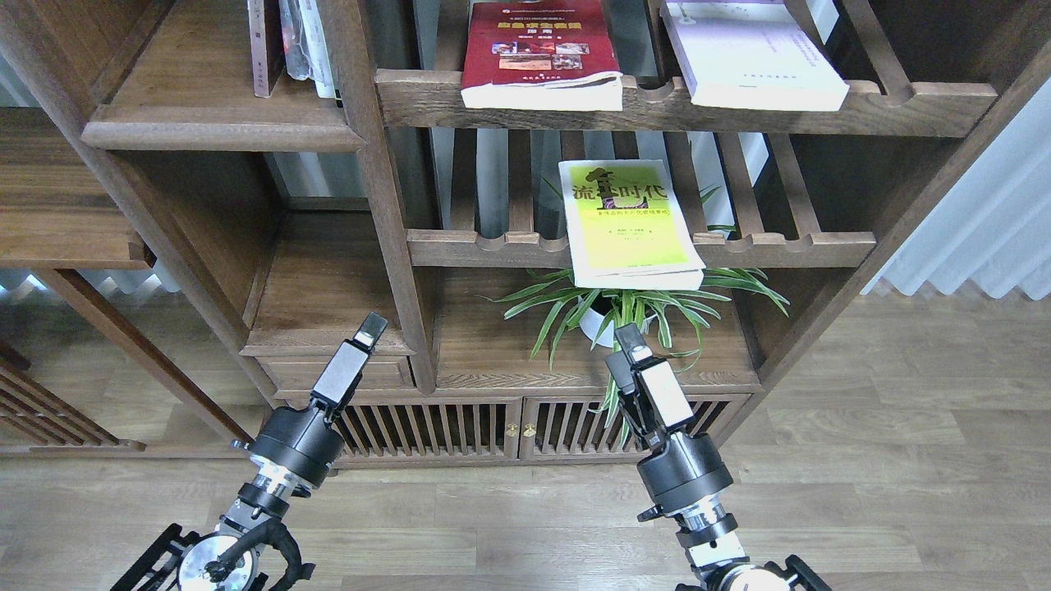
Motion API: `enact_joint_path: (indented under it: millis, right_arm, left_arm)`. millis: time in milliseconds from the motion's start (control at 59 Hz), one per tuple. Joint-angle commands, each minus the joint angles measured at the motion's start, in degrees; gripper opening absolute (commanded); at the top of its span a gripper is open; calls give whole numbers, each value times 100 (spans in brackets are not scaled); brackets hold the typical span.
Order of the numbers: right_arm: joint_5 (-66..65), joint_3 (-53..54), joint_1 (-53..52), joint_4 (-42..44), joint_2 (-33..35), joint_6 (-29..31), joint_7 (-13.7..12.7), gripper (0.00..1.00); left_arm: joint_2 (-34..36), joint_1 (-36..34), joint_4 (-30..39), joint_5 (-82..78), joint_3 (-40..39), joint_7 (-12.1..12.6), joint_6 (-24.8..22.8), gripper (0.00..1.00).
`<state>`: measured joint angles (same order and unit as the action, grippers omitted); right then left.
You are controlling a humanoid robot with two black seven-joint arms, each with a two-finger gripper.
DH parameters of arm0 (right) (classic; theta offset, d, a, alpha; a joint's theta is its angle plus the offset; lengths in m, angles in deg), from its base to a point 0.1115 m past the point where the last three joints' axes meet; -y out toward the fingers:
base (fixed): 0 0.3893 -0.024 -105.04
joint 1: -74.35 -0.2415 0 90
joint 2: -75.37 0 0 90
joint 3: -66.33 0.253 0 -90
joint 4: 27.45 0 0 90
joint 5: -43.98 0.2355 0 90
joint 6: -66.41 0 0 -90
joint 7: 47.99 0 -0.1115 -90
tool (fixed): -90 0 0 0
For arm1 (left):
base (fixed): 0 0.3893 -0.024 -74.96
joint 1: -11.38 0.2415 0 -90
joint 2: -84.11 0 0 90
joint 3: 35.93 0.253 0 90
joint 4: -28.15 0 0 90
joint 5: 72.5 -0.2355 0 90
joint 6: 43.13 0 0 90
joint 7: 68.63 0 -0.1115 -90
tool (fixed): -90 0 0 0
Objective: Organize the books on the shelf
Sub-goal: 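Raise both grippers toward the shelf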
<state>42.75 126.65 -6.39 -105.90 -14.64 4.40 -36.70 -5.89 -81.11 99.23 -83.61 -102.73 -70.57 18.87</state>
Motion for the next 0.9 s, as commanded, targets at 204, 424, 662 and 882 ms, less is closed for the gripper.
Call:
enact_joint_path:
  millis: [204, 424, 662, 882]
  right_arm:
    - [8, -55, -30, 5, 0, 0, -12, 99]
    - [-1, -63, -196, 22, 0, 0, -21, 99]
    - [-1, -63, -346, 242, 0, 0, -12, 99]
    - [-1, -221, -276, 242, 0, 0, -65, 99]
  left_arm:
    - [0, -51, 38, 12, 211, 18, 0, 100]
    - [0, -42, 11, 13, 492, 18, 0, 100]
    - [0, -68, -15, 21, 501, 18, 0, 100]
    - [0, -147, 3, 100, 633, 44, 0, 100]
